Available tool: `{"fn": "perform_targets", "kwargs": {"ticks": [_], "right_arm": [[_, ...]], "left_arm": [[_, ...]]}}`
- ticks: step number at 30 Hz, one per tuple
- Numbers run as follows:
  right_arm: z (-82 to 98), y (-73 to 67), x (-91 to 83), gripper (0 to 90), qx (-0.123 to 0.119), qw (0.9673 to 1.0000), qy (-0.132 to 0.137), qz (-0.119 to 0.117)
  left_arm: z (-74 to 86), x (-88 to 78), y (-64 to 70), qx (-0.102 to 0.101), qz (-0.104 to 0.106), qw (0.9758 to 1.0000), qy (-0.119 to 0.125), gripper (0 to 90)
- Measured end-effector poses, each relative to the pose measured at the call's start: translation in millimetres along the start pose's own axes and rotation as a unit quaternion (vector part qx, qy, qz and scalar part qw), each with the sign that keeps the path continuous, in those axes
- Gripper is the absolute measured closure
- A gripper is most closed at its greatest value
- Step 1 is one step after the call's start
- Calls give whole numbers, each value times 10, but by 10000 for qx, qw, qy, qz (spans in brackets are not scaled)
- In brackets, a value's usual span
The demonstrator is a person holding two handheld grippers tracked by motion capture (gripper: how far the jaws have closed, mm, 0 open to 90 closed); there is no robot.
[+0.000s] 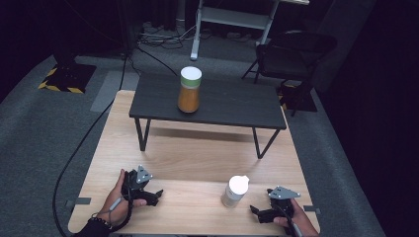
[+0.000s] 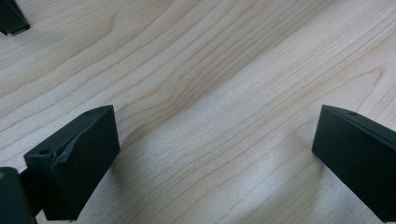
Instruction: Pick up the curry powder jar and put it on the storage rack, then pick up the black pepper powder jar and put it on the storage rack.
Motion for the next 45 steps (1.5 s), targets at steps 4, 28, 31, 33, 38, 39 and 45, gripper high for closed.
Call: {"fn": "perform_targets", "kwargs": {"ticks": [4, 28, 31, 33, 38, 39, 45], "right_arm": [[1, 0, -1, 2, -1, 10000, 0, -4], [4, 2, -5, 0, 0, 10000, -1, -10], [6, -3, -6, 0, 12, 10000, 1, 7], [6, -5, -7, 0, 19, 10000, 0, 14], [-9, -18, -21, 11, -11, 10000, -49, 76], [-12, -26, -31, 19, -21, 10000, -17, 85], [-72, -80, -134, 21, 216, 9985, 487, -93]], "left_arm": [[0, 0, -1, 1, 2, 10000, -2, 7], [-1, 0, -2, 3, 7, 10000, -3, 8], [0, 0, -1, 3, 4, 10000, -2, 8], [0, -1, -1, 8, 0, 10000, -2, 8], [0, -1, -2, 10, 1, 10000, -2, 8], [0, 0, -1, 0, 3, 10000, -1, 8], [0, -1, -1, 7, 1, 10000, -2, 8]]}}
Point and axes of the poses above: each handheld gripper's, and its own axes: x roughly forward along the jaws, z roughly out of its underside, y roughly to its right, the point moved 9 cm from there along x, roughly forward along the jaws, and after that the axes turned 3 degrees about y, right-handed, at the moved point
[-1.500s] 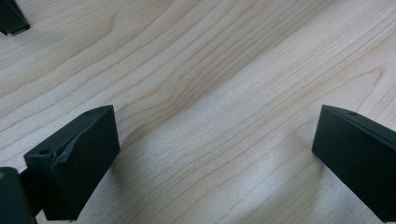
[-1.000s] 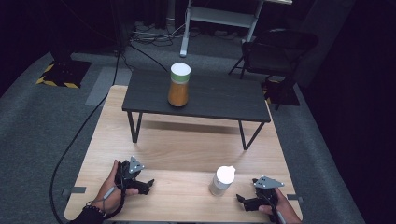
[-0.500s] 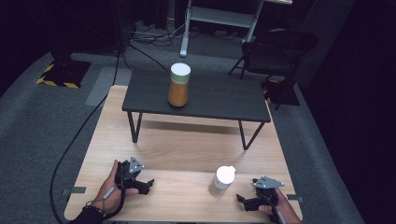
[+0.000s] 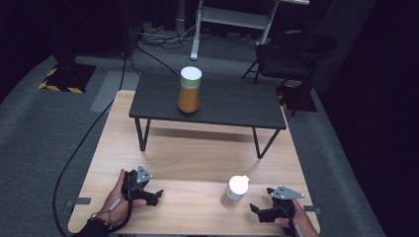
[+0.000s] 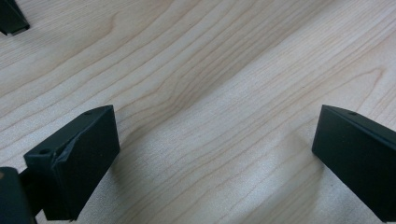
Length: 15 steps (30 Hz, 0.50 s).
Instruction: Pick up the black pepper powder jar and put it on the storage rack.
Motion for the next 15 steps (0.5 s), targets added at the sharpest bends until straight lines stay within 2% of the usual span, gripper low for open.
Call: {"fn": "perform_targets", "kwargs": {"ticks": [15], "right_arm": [[-128, -199, -40, 22, 33, 9983, 493, -316]], "left_arm": [[0, 0, 0, 2, -1, 10000, 1, 8]]}}
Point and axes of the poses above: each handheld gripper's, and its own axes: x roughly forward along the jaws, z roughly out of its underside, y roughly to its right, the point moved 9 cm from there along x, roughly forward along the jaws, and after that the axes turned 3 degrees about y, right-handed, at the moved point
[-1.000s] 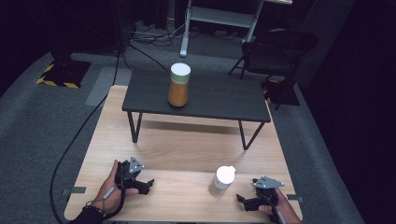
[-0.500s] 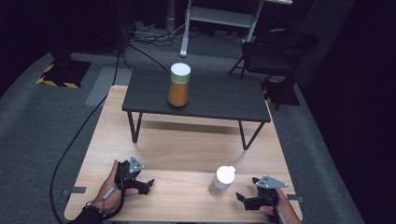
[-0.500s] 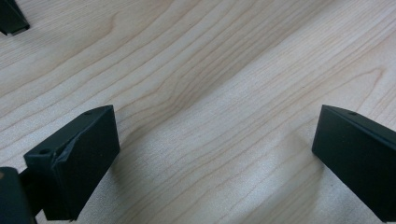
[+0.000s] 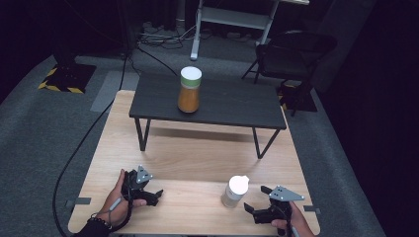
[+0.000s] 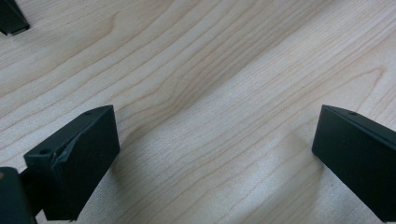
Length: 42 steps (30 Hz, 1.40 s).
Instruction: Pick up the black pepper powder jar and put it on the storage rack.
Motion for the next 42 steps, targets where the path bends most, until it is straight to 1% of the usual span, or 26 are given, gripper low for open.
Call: {"fn": "perform_targets", "kwargs": {"ticks": [2, 5, 10, 17, 21, 22, 28, 31, 32, 36, 38, 40, 42], "right_arm": [[-14, -23, 5, 25, 35, 10000, 65, -48], [-37, -64, 23, 31, 0, 9999, 90, -113], [-60, -122, 74, 35, -35, 9998, 135, -124], [-102, -184, 159, 36, 46, 9995, 236, -217], [-122, -214, 215, 40, 18, 9993, 250, -291], [-127, -218, 227, 41, 58, 9992, 254, -308], [-143, -255, 323, 49, 115, 9989, 258, -383], [-147, -274, 372, 91, 130, 9990, 262, -352], [-147, -279, 383, 104, 157, 9989, 300, -335], [-147, -305, 411, 214, 323, 9982, 370, -331], [-136, -342, 423, 263, 274, 9985, 428, -189], [-134, -332, 426, 265, 252, 9985, 437, -224], [-135, -341, 423, 273, 160, 9987, 445, -193]], "left_arm": [[0, 0, 0, -1, 1, 10000, -1, 8], [0, 0, 0, -3, 1, 10000, -1, 8], [0, 0, -1, 0, 1, 10000, -1, 8], [0, 0, 0, 0, 0, 10000, 0, 8], [0, 0, 0, 0, 1, 10000, -1, 8], [0, 0, 0, 1, 0, 10000, -1, 8], [0, 0, 0, 0, 0, 10000, 1, 8], [0, 0, 1, 1, -2, 10000, 0, 8], [0, 0, 1, 1, -2, 10000, 1, 8], [0, 0, 0, 0, 0, 10000, 0, 8], [0, 0, 0, 2, 0, 10000, 1, 8], [1, 0, 0, -6, 2, 10000, 2, 8], [0, 0, 0, 1, 1, 10000, -1, 7]]}}
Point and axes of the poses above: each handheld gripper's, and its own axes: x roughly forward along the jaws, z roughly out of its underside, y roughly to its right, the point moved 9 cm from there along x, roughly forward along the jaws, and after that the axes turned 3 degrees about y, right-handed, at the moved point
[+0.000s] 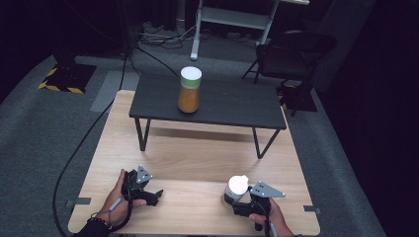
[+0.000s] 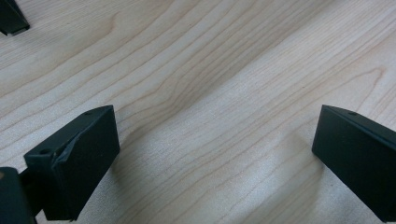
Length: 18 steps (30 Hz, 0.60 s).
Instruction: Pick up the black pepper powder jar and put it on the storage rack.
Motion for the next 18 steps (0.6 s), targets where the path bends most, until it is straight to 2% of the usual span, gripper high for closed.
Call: {"fn": "perform_targets", "kwargs": {"ticks": [3, 12, 18], "right_arm": [[-5, -3, -4, 280, -95, 10000, 11, 3], [-16, 5, -34, 290, -11, 9998, 160, 125], [-72, 5, -100, 292, -136, 9992, 254, 269]], "left_arm": [[0, 0, 0, 0, -1, 10000, 1, 8], [0, 0, 0, -1, 0, 10000, 0, 8], [0, 0, 1, -9, 2, 10000, 2, 8]]}}
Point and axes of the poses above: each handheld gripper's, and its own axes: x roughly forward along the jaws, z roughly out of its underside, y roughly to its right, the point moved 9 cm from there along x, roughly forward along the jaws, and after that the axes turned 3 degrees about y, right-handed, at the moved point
